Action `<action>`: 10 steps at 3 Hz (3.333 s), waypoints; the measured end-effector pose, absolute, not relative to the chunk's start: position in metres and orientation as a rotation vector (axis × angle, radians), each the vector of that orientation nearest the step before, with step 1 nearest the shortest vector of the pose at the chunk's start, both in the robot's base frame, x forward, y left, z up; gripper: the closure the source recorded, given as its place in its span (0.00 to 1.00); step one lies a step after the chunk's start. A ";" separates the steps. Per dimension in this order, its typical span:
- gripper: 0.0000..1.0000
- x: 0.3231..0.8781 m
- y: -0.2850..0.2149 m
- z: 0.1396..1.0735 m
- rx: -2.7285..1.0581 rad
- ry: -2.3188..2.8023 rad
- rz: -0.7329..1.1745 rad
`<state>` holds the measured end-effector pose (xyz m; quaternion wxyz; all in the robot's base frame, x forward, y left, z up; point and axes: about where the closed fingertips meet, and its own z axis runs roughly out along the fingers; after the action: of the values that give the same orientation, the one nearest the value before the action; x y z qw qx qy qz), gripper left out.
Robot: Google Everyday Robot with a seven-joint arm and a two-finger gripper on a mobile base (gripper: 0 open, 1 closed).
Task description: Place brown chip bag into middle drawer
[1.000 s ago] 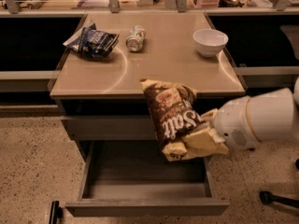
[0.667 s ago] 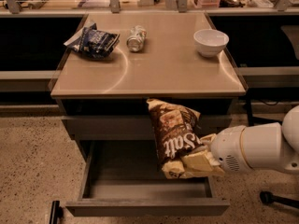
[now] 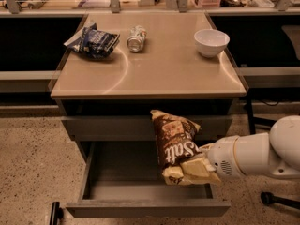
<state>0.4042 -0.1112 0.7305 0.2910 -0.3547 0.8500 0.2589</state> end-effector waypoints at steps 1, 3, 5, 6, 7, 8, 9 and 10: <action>1.00 0.413 -0.115 0.669 -0.857 2.350 0.777; 1.00 0.437 -0.115 0.587 -0.764 2.428 0.877; 1.00 0.453 -0.115 0.532 -0.688 2.496 0.900; 1.00 0.453 -0.120 0.513 -0.645 2.533 0.887; 1.00 0.455 -0.123 0.496 -0.610 2.567 0.865; 1.00 0.462 -0.122 0.483 -0.596 2.589 0.848; 1.00 0.470 -0.120 0.474 -0.599 2.609 0.830; 0.81 0.470 -0.120 0.474 -0.600 2.609 0.830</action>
Offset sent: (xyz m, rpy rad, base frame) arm 0.0337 -0.0089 -0.1701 0.1091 0.2743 -0.0966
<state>0.4698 -0.1195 0.4743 0.1684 -0.2110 0.9176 0.2919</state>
